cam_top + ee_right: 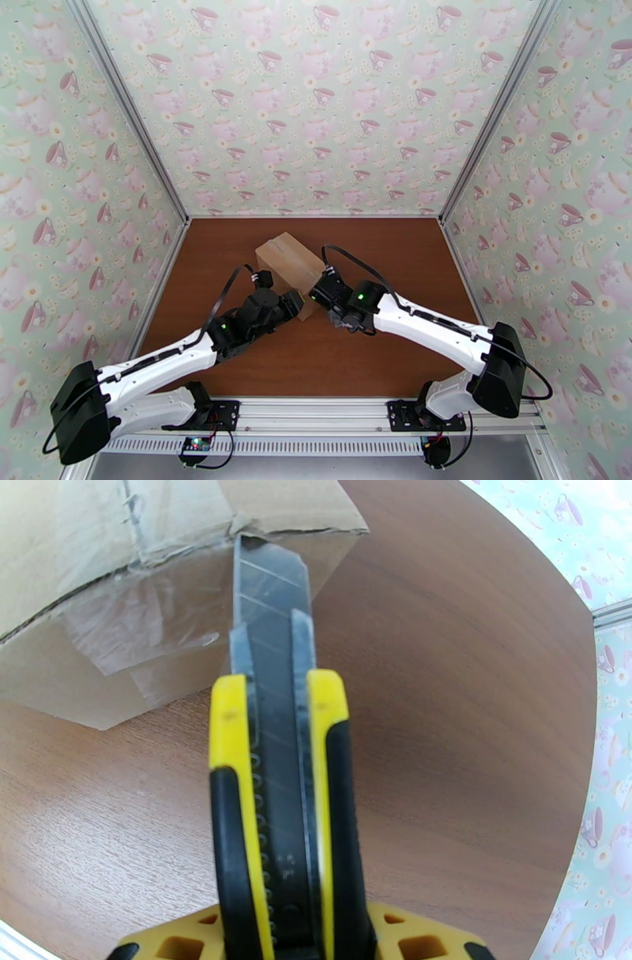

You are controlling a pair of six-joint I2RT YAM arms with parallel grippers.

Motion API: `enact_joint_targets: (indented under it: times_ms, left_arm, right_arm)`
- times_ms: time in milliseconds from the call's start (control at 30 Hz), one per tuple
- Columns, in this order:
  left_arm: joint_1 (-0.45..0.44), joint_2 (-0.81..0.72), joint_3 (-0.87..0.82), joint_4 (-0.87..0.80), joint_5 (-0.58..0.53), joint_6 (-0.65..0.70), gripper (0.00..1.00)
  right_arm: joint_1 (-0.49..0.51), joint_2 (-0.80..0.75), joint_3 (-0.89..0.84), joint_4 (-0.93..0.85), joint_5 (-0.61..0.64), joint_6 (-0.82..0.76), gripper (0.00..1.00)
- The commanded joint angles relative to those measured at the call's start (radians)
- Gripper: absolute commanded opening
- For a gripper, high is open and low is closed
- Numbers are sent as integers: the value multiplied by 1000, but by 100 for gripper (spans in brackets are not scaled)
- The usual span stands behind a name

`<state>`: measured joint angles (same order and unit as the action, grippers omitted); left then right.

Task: Unpack the express box

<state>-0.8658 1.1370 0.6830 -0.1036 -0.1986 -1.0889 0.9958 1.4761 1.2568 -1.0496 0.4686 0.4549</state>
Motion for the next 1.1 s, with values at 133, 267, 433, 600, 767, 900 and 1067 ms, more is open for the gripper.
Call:
enact_joint_targets:
  times_ms: [133,267,433,600,767,900,1067]
  left_arm:
    - [-4,48,25,64,1,12,47]
    - [-4,66,37,77,1,24,47]
    - [-4,92,43,103,14,26,46]
    - [-5,107,49,120,19,27,46]
    - [-5,112,53,128,18,27,46]
    - [-4,121,60,140,19,29,46]
    - [-4,137,66,158,28,29,46]
  right_arm:
    - [15,19,36,0,15,-28,0]
    - [22,24,42,-1,15,-29,0]
    - [32,26,52,-1,19,-35,0]
    - [43,30,57,-1,21,-35,0]
    - [52,37,61,-1,21,-39,0]
    - [61,39,65,-1,18,-42,0]
    - [73,37,66,0,12,-44,0]
